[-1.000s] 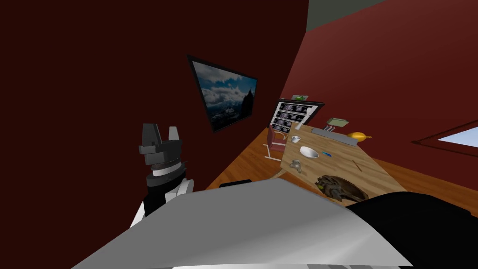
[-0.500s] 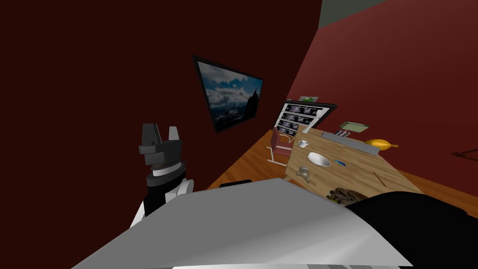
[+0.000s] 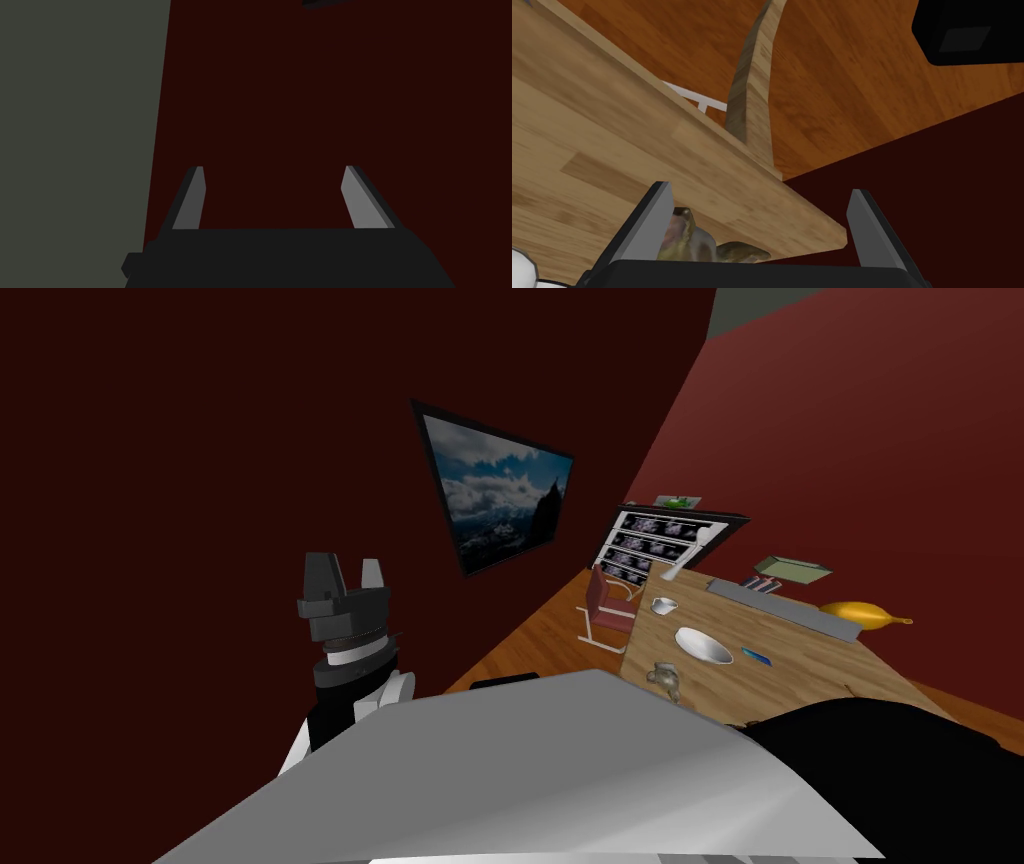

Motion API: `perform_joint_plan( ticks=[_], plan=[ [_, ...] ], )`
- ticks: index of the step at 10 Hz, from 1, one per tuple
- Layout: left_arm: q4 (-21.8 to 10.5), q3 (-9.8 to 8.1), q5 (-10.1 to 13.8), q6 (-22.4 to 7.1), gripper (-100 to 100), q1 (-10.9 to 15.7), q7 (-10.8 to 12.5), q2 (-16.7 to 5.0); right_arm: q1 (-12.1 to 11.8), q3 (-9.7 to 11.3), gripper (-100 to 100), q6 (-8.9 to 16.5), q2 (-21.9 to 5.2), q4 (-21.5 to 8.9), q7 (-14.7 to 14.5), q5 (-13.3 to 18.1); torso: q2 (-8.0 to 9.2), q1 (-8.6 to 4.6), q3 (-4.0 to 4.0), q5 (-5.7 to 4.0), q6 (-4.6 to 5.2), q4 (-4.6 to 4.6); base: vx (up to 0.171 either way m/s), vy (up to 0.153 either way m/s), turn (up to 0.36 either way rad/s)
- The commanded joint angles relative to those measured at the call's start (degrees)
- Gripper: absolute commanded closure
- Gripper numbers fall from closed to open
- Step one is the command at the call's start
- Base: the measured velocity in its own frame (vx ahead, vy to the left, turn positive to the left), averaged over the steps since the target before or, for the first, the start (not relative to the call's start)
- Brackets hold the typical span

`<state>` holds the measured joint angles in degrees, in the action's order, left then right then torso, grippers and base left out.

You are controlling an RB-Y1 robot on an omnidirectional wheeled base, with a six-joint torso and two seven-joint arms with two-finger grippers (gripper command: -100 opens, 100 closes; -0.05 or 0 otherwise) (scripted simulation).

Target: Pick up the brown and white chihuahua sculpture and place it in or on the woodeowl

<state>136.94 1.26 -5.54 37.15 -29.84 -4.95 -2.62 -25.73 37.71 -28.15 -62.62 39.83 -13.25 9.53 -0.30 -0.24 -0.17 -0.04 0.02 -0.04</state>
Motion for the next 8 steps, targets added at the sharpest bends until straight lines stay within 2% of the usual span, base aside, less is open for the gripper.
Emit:
perform_joint_plan(
  ticks=[1, 2, 3, 4, 5, 8],
  plan=[
    [0.00, 0.00, 0.00, 0.00, 0, 0.00, 0.00, 0.00, 0.46, 0.19, -100, -0.52, 0.06, -2.09, -0.29, 0.04, 0.00, 0.00, 0.00, 0.00, 0.00, 0.00, 0.073, -0.055, 0.040],
    [0.00, 0.00, 0.00, 0.00, 0, 0.00, 0.00, 0.00, 0.63, 0.47, -100, -0.24, -1.07, -3.67, -0.32, -0.17, 0.07, 0.04, 0.03, -0.01, 0.03, 0.01, 0.079, -0.081, 0.117],
    [0.00, 0.00, 0.00, 0.00, 0, 0.00, 0.00, 0.00, 0.89, 0.36, -100, -0.83, -0.08, -3.86, -0.46, 0.02, 0.05, -0.04, 0.03, 0.00, 0.00, 0.01, 0.040, -0.049, 0.041],
    [0.00, 0.00, 0.00, 0.00, 0, 0.00, 0.00, 0.00, 0.92, 0.36, 0, -0.90, -0.17, -4.07, -0.53, 0.00, 0.17, 0.07, 0.09, -0.02, 0.04, 0.03, 0.007, -0.009, -0.003],
    [0.00, 0.00, 0.00, 0.00, 0, 0.01, 0.00, 0.01, 2.53, 1.39, -100, -0.86, 0.22, -5.01, 0.40, 0.63, 0.29, 0.21, 0.16, 0.02, 0.05, 0.06, -0.016, -0.007, -0.014],
    [0.00, 0.01, 0.00, 0.00, 0, 0.01, 0.00, 0.01, 7.16, 4.49, -100, -0.76, 1.37, -7.91, 3.19, 2.53, 0.58, 0.25, 0.33, 0.04, 0.06, 0.12, -0.056, -0.011, -0.018]
  ],
)
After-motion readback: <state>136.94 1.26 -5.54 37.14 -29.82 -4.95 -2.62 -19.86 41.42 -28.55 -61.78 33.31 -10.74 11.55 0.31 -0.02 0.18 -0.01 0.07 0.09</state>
